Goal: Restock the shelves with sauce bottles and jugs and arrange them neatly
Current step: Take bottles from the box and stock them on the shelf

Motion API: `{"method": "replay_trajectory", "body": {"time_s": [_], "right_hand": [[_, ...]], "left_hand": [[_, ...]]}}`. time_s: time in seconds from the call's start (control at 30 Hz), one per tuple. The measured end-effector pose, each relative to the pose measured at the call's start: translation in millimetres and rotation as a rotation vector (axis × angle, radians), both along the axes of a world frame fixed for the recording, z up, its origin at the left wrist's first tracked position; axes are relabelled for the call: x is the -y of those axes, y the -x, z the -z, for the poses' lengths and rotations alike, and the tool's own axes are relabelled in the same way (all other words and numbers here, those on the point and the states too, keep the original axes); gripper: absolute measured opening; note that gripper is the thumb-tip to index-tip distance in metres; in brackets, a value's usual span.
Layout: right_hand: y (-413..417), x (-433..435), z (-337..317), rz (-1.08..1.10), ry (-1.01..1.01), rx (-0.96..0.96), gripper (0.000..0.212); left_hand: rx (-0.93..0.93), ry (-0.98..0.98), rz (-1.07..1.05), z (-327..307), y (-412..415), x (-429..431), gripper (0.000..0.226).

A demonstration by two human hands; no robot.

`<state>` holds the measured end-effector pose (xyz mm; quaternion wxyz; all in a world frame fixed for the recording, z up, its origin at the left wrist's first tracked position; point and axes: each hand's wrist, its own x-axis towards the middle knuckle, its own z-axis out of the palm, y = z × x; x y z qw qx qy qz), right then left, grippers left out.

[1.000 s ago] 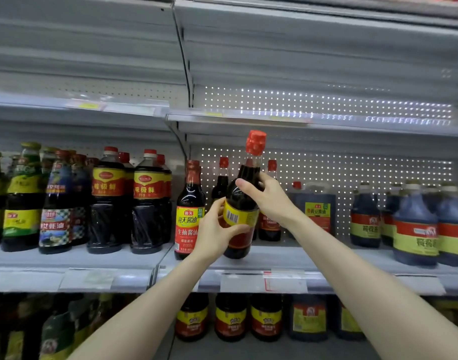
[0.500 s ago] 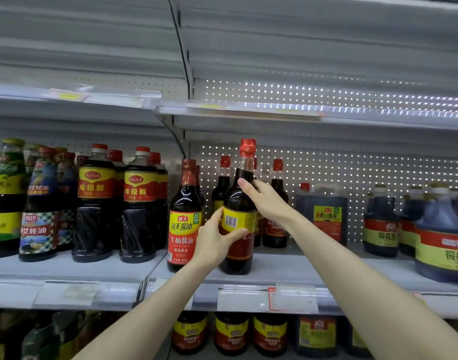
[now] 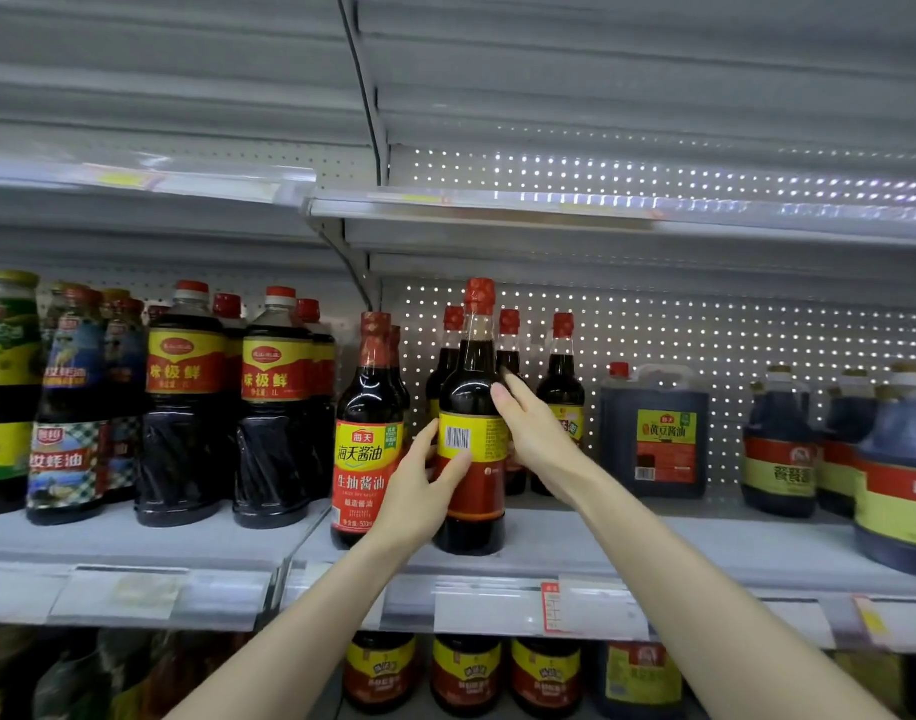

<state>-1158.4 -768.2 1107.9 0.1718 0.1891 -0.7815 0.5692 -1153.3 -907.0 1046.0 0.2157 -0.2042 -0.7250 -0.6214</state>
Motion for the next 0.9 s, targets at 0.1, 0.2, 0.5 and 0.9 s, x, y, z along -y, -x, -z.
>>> {"method": "replay_trajectory", "body": {"time_s": [0.1,0.2,0.5,0.9], "right_hand": [[-14.3,1.5,23.1,-0.016,0.013,0.052,0.062],[-26.6,6.4,43.0,-0.084,0.061,0.097,0.063],[-24.8,6.7,49.6,-0.164,0.163,0.147,0.061],[-34.2,7.8,46.2,-0.148,0.169,0.193,0.058]], "left_hand": [[0.050,-0.061,0.085,-5.5,-3.6,-2.0,0.043],[0.086,-0.098,0.133,-10.3,-5.6,-3.8,0.047],[0.119,-0.070,0.156,-5.0,-20.3,-5.7,0.046],[0.146,-0.101,0.094,-5.5,-28.2,-4.4,0.050]]}}
